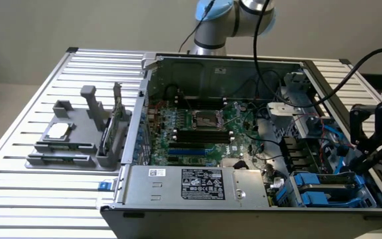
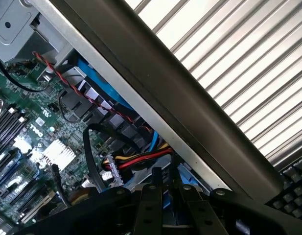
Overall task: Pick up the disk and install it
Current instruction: 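Insert the first disk wire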
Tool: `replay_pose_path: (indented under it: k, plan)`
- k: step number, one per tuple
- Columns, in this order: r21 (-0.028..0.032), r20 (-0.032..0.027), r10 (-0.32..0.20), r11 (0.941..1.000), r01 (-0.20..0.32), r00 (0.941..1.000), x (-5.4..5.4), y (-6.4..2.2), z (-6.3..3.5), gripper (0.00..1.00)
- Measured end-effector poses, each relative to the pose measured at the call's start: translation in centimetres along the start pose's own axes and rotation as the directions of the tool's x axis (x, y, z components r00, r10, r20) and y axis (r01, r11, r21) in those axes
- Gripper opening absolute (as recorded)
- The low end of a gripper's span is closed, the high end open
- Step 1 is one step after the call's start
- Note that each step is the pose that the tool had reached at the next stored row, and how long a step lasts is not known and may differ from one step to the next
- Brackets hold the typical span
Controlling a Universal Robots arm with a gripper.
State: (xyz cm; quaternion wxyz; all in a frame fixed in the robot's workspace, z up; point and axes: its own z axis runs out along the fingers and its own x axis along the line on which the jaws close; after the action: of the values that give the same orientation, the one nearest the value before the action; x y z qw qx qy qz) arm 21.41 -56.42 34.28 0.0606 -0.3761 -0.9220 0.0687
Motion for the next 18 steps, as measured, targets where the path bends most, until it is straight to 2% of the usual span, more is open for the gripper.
replay_pose_path:
  k: [2,4,6,14,18]
  plan:
    - [0.0067,0.0023,0.001,1.0,-0.002,1.0,-0.18,0.18,-0.05,0.2]
    - [0.0145,0.0081,0.004,0.9999,-0.004,1.0,-0.26,0.26,-0.07,0.2]
    - [0.018,0.01,0.004,0.9998,-0.004,0.9999,-0.29,0.28,-0.08,0.2]
    - [0.027,0.0058,0.004,0.9996,-0.004,1.0,-0.52,0.57,0.01,0.2]
    - [0.0368,-0.0024,0.003,0.9993,-0.003,1.0,-0.52,0.73,0.28,0.2]
